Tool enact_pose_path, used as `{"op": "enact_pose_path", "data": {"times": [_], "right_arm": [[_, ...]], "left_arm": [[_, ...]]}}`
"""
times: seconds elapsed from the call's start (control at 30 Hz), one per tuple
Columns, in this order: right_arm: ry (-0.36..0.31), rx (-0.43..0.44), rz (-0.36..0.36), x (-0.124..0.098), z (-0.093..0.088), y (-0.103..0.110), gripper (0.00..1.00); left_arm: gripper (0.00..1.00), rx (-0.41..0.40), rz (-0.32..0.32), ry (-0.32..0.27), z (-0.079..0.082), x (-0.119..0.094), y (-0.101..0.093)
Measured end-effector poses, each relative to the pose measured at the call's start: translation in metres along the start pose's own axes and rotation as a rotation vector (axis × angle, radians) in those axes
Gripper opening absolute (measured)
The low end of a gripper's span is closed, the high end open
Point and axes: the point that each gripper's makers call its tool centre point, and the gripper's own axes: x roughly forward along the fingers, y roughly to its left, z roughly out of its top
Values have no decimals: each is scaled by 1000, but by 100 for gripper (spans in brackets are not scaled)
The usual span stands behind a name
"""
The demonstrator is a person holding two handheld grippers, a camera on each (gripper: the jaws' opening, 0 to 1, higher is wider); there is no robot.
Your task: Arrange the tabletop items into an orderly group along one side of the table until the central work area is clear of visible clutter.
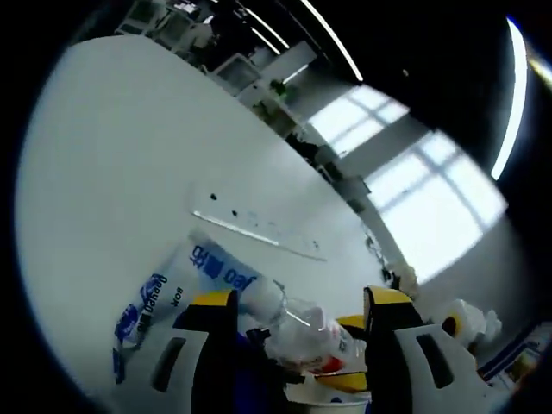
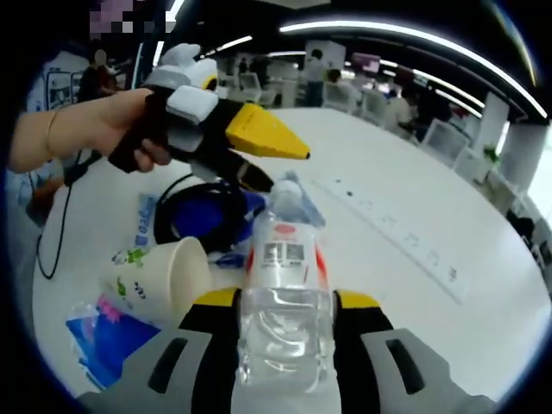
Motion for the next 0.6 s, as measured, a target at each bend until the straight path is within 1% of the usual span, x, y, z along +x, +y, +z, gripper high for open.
{"op": "enact_pose_path", "data": {"times": [0.03,0.07,0.13,0.2,0.23,0.3,0.33,0.37,0.43,0.47,0.5,0.53,0.57,0.6], "right_arm": [[0,1,0,0,0,0,39],[-2,3,2,0,0,-1,39],[-3,4,4,0,0,0,39],[-7,3,6,1,0,-2,39],[-9,2,8,1,0,-3,39],[-9,1,9,2,0,-3,39],[-9,-1,9,2,0,-3,39],[-8,-3,8,2,0,-3,39],[-8,-9,8,2,0,-3,39],[-8,-7,8,2,0,-3,39],[-8,-7,8,3,-1,-3,39],[-8,-8,9,3,-1,-3,39],[-8,-9,10,3,-1,-3,39],[-11,-4,10,3,-1,-4,39]], "left_arm": [[51,3,5,-3,1,0,1],[48,-16,16,-6,0,-1,2],[48,-45,8,-6,-1,0,1],[47,-69,17,-1,-1,1,3],[46,-73,31,13,-3,2,5],[41,-62,69,48,-3,4,14],[39,-40,98,75,-4,6,19],[38,-27,101,91,-5,7,19],[39,-34,115,105,-6,12,18],[37,-33,129,117,-8,14,19],[35,-35,140,138,-10,15,20],[34,-42,138,168,-14,15,19],[33,-48,145,173,-15,17,19],[34,-63,152,159,-12,19,20]]}}
